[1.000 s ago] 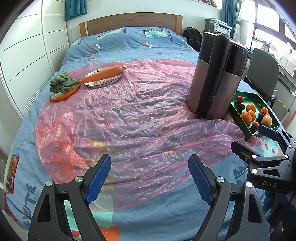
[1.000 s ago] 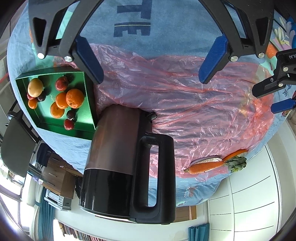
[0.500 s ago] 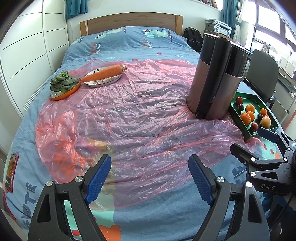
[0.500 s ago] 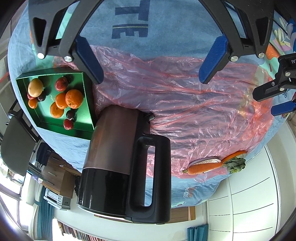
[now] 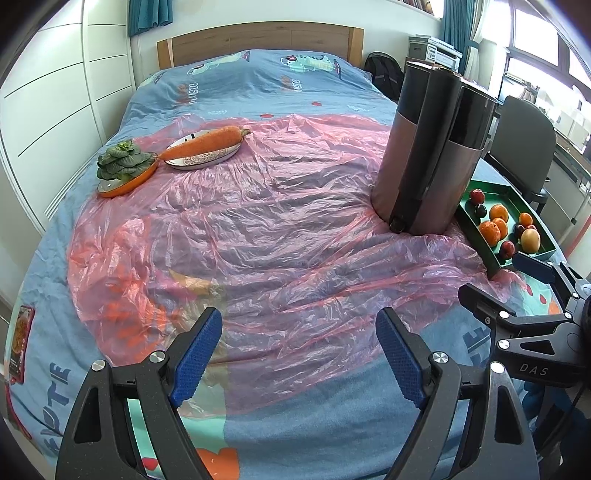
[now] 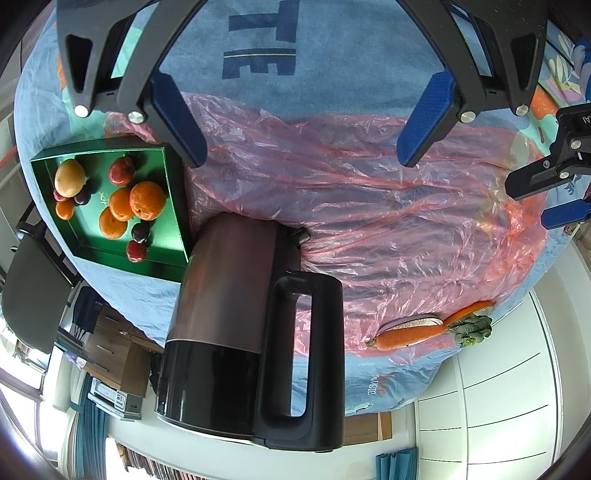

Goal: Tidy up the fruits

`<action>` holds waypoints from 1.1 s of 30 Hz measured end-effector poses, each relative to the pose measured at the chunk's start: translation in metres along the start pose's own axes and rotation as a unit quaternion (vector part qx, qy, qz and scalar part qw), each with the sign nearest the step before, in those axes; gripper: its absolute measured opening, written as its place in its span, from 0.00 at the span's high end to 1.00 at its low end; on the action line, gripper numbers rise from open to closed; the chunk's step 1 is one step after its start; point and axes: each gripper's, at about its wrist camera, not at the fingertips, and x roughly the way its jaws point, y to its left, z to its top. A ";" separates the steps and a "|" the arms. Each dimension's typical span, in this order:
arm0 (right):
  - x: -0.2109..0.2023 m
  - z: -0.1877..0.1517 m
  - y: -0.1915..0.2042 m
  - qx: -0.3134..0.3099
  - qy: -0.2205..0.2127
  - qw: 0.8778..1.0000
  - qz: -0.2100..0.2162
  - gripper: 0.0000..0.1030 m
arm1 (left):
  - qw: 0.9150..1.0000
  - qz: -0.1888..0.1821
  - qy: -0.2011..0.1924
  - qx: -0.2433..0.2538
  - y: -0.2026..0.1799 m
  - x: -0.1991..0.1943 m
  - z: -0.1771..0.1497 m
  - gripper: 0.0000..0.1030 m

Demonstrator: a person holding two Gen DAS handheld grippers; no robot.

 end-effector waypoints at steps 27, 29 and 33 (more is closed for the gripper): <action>0.002 -0.005 -0.022 0.021 0.004 1.000 -0.020 0.00 | 1.000 -0.015 0.011 -0.002 -0.002 0.009 -0.002 0.08; 0.000 -0.005 -0.027 0.026 0.002 0.999 -0.024 0.00 | 1.000 -0.015 0.005 0.000 -0.005 0.008 -0.001 0.08; -0.005 -0.005 -0.035 0.031 -0.001 0.999 -0.029 0.00 | 1.000 -0.019 0.000 0.002 -0.013 0.006 0.001 0.08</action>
